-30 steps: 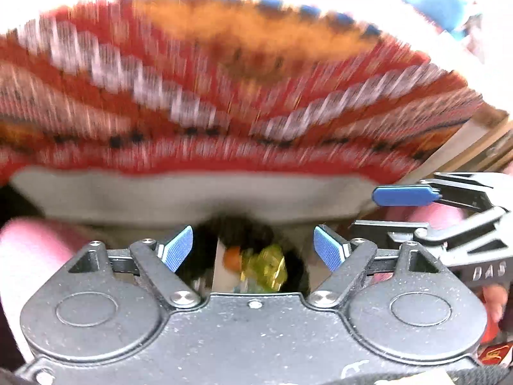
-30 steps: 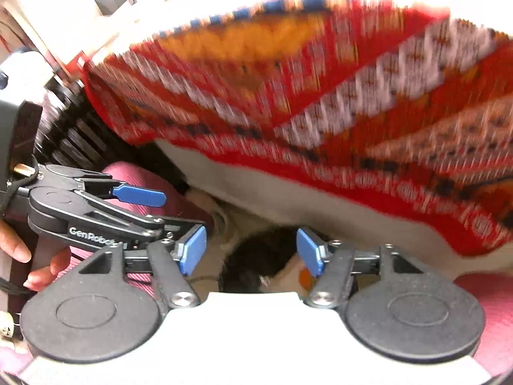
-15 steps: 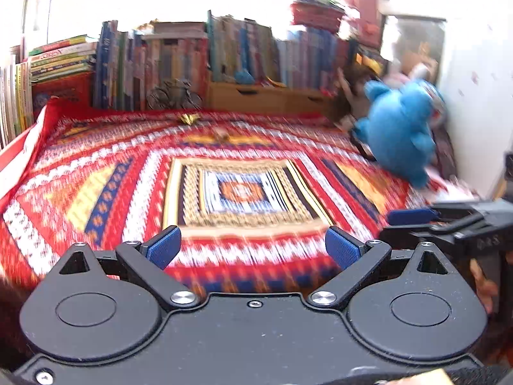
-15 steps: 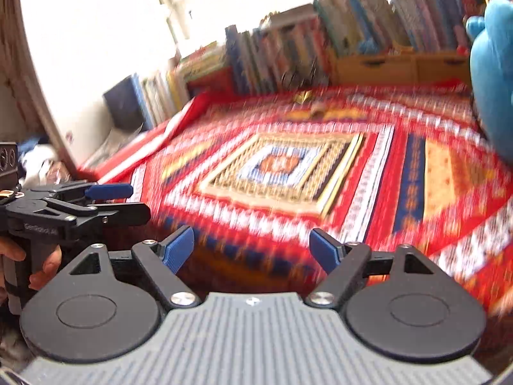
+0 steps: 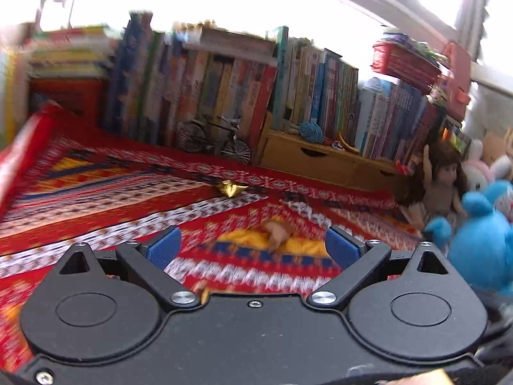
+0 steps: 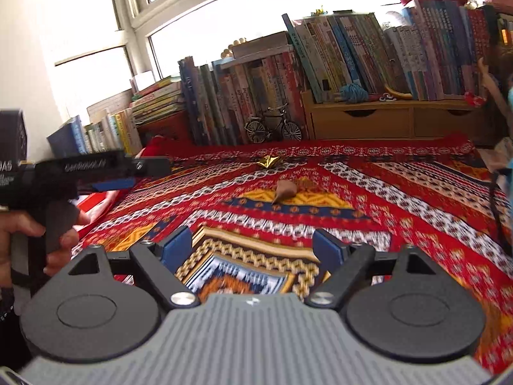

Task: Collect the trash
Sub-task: 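Grasp the gold foil wrapper with the left gripper while the right grasps the brown peel piece, then carry the gold foil wrapper and brown peel down over the trash bin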

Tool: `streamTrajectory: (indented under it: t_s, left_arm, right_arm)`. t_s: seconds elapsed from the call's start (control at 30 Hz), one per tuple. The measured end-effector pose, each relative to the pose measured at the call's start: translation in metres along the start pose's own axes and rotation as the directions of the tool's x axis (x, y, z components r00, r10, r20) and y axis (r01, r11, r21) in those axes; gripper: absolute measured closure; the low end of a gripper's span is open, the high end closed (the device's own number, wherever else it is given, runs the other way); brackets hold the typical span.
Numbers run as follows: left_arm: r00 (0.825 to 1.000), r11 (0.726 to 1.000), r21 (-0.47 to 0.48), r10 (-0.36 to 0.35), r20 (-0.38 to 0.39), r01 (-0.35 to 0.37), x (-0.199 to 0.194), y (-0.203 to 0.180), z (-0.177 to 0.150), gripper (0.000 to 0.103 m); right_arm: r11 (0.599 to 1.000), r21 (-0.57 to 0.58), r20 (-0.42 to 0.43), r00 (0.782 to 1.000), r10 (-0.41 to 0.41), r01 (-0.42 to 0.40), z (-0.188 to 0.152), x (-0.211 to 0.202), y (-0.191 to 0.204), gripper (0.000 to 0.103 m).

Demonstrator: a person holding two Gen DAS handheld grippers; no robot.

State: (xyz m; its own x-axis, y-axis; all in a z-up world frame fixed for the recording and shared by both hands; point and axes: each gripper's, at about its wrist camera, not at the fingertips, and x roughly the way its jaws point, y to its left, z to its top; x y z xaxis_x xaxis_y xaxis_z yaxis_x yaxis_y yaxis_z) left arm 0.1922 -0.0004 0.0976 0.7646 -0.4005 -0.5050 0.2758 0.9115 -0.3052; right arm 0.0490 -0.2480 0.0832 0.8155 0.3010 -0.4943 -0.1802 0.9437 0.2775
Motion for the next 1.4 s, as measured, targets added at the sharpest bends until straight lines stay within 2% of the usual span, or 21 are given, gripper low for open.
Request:
streamTrajectory:
  t_s: [0.07,0.13,0.3,0.37,0.47,0.53,0.63,0.7,0.73,0.77,0.8,0.83,0.87,0.9,0.93,1.07,1.4]
  left_arm:
    - [1.000,0.999,-0.036,0.012,-0.010,-0.012,0.037,0.011,0.019,0.007]
    - [0.998,0.996,-0.060,0.064,-0.015,-0.065,0.075,0.019,0.030,0.007]
    - [0.985,0.984,-0.086,0.150,-0.084,-0.158,0.162,0.028,0.038,0.007]
    - [0.982,0.979,-0.115,0.157,-0.109,-0.170,0.185,0.027,0.033,0.009]
    - [0.985,0.977,-0.144,0.147,-0.094,-0.159,0.212,0.028,0.033,0.009]
    - [0.982,0.977,-0.126,0.158,-0.099,-0.170,0.228,0.026,0.033,0.009]
    - [0.968,0.969,-0.102,0.210,-0.140,-0.225,0.248,0.025,0.032,0.009]
    - [0.966,0.970,-0.099,0.205,-0.156,-0.222,0.259,0.027,0.029,0.016]
    - [0.967,0.971,-0.077,0.216,-0.135,-0.228,0.259,0.026,0.027,0.022]
    - [0.968,0.973,-0.061,0.214,-0.128,-0.223,0.259,0.025,0.026,0.044]
    - [0.967,0.973,-0.038,0.220,-0.126,-0.227,0.259,0.024,0.025,0.064]
    - [0.964,0.972,-0.018,0.230,-0.134,-0.234,0.258,0.023,0.024,0.066]
    - [0.964,0.974,-0.004,0.226,-0.142,-0.229,0.258,0.023,0.024,0.068]
    - [0.965,0.976,-0.004,0.214,-0.149,-0.217,0.252,0.022,0.026,0.070]
    - [0.967,0.977,-0.016,0.206,-0.152,-0.211,0.249,0.023,0.026,0.071]
    - [0.969,0.977,-0.045,0.199,-0.146,-0.207,0.234,0.020,0.028,0.072]
    - [0.976,0.983,0.040,0.183,-0.114,-0.179,0.167,-0.010,0.025,0.072]
  right_arm:
    - [1.000,-0.018,-0.012,1.000,-0.022,0.022,0.010,0.029,-0.003,0.013]
    - [0.998,-0.040,-0.045,0.998,-0.044,0.042,0.019,0.063,-0.007,0.014]
    - [0.999,-0.037,-0.126,0.991,-0.037,0.033,0.026,0.130,-0.020,0.014]
    - [0.999,-0.018,-0.138,0.990,-0.034,0.032,0.026,0.148,-0.028,0.014]
    - [1.000,-0.001,-0.148,0.989,-0.027,0.027,0.028,0.172,-0.036,0.014]
    - [1.000,0.005,-0.145,0.989,-0.020,0.021,0.030,0.183,-0.041,0.014]
    - [1.000,0.025,-0.155,0.988,-0.012,0.016,0.031,0.202,-0.047,0.014]
    - [1.000,0.017,-0.150,0.989,-0.010,0.013,0.031,0.211,-0.047,0.015]
    - [1.000,0.007,-0.146,0.989,-0.015,0.016,0.031,0.213,-0.046,0.016]
    - [1.000,0.000,-0.151,0.988,-0.012,0.013,0.032,0.216,-0.045,0.017]
    - [1.000,-0.008,-0.155,0.988,-0.007,0.006,0.033,0.217,-0.045,0.027]
    - [1.000,-0.020,-0.159,0.987,-0.009,0.006,0.033,0.217,-0.044,0.030]
    - [0.999,-0.040,-0.162,0.987,-0.024,0.017,0.033,0.217,-0.043,0.043]
    - [0.997,-0.066,-0.164,0.986,-0.039,0.029,0.033,0.216,-0.041,0.065]
    - [0.996,-0.084,-0.168,0.984,-0.057,0.043,0.032,0.214,-0.039,0.071]
    - [0.998,-0.062,-0.169,0.985,-0.040,0.029,0.033,0.207,-0.041,0.073]
    - [0.998,-0.040,-0.129,0.990,-0.051,0.046,0.033,0.154,-0.041,0.073]
